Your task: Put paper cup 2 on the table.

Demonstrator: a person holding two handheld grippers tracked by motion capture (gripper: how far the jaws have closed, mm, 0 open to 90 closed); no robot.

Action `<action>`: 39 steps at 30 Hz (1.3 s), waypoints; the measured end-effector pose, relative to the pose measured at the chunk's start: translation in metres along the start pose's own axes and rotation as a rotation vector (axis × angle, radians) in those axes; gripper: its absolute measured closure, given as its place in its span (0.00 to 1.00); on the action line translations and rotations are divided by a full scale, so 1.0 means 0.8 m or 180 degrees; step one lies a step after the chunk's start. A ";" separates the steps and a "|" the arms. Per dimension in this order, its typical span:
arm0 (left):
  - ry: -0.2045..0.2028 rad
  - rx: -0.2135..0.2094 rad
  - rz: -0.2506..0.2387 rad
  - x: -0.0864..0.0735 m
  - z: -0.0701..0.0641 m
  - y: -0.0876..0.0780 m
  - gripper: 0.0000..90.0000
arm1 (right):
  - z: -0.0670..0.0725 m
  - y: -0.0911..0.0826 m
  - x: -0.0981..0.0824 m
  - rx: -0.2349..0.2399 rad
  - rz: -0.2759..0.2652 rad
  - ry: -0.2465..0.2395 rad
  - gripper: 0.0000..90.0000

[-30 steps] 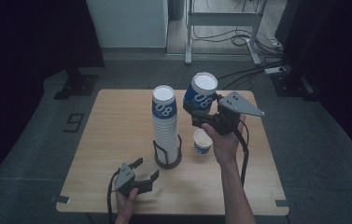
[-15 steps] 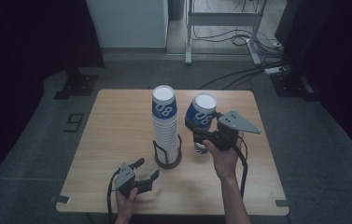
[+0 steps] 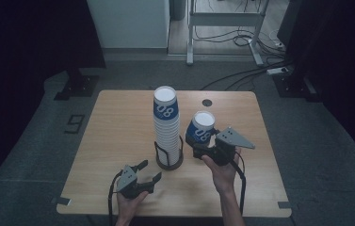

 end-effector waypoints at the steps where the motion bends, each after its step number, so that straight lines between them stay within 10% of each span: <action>1: 0.0008 -0.0014 0.0007 0.000 0.000 0.000 0.29 | 0.001 0.000 -0.005 0.0019 0.0016 0.0010 0.23; 39: 0.0171 -0.0486 -0.0197 0.012 -0.039 0.017 0.34 | 0.029 -0.003 -0.133 0.0336 0.0246 0.0446 0.23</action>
Point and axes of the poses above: each handheld gripper's, and its own axes: y roughly forward along the jaws, x roughly out of its top, z roughly to its left, the point moved 2 cm from there along y, roughly forward along the jaws, and after that the axes turned 1 degree about y, right-handed, at the moved point
